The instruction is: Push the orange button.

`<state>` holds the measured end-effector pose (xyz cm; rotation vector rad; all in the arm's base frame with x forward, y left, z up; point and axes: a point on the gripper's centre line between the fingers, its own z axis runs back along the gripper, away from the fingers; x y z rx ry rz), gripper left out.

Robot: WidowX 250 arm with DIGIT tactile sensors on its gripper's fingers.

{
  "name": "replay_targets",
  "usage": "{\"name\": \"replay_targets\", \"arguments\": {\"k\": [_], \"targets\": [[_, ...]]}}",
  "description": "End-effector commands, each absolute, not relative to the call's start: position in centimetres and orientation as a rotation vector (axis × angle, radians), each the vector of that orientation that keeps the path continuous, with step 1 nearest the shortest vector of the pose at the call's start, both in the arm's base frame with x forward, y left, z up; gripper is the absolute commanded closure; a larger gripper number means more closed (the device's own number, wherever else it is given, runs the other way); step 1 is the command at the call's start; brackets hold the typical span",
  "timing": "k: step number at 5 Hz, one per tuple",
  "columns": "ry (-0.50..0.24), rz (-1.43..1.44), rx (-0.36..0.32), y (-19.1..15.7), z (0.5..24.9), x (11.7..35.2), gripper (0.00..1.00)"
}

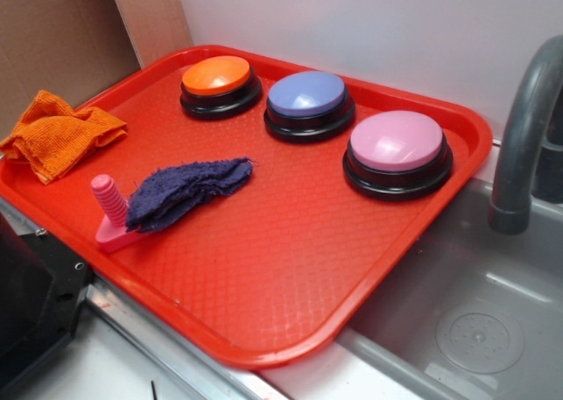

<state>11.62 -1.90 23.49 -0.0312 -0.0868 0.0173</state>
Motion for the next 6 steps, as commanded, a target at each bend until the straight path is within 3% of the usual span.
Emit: {"name": "replay_targets", "arguments": {"k": [1,2,3,4,5,6], "targets": [[-0.087,0.017,-0.031,-1.9,23.5,11.6,0.0],[-0.068,0.133,-0.001,2.5,20.6,16.6,0.0],[-0.128,0.194,-0.037,5.9,18.7,21.5,0.0],[-0.226,0.228,-0.018,6.7,16.5,24.3,0.0],[-0.261,0.295,-0.053,7.8,13.3,26.1,0.0],[-0.228,0.321,0.011,8.1,10.7,27.6,0.0]]}}
